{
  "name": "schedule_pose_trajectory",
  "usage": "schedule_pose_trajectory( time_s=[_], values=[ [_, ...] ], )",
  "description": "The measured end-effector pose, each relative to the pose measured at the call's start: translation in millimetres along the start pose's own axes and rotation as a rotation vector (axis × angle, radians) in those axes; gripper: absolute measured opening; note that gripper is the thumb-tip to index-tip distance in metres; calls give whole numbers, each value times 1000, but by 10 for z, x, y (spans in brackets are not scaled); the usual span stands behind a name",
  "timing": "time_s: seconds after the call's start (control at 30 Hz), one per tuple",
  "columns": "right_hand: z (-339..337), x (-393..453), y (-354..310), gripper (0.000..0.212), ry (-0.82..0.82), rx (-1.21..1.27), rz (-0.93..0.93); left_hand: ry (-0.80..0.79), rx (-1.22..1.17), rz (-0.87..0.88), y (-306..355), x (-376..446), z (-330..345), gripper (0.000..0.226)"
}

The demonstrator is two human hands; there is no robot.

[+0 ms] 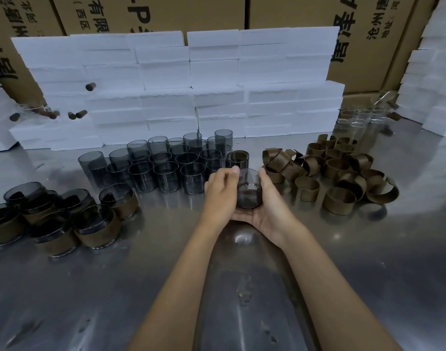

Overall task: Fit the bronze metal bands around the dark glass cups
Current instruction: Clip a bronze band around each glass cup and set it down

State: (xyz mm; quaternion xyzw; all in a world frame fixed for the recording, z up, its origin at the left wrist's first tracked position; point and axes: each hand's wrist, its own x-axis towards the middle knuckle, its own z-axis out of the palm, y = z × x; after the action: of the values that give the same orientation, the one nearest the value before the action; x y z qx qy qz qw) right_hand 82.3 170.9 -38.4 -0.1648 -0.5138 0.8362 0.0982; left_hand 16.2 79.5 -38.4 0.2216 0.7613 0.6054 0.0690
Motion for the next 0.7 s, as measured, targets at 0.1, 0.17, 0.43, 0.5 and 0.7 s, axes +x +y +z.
schedule_pose_trajectory(
  time_s=[0.1, 0.17, 0.43, 0.5, 0.7],
  values=[
    [64, 43, -15, 65, 187, -32, -7, 60, -76, 21, -11, 5, 25, 18],
    [39, 83, -22, 60, 259, -54, -50, 84, -135, 10, -7, 1, 32, 13],
    [-61, 145, 27, 47, 321, -187, -282, 131, -288, -115, 22, -26, 96, 27],
    [-73, 132, 34, 48, 356, -285, -332, 106, -261, -107, 28, -35, 108, 34],
    [-94, 119, 52, 28, 409, -520, -491, 52, -236, -103, 28, -64, 138, 50]
  ],
)
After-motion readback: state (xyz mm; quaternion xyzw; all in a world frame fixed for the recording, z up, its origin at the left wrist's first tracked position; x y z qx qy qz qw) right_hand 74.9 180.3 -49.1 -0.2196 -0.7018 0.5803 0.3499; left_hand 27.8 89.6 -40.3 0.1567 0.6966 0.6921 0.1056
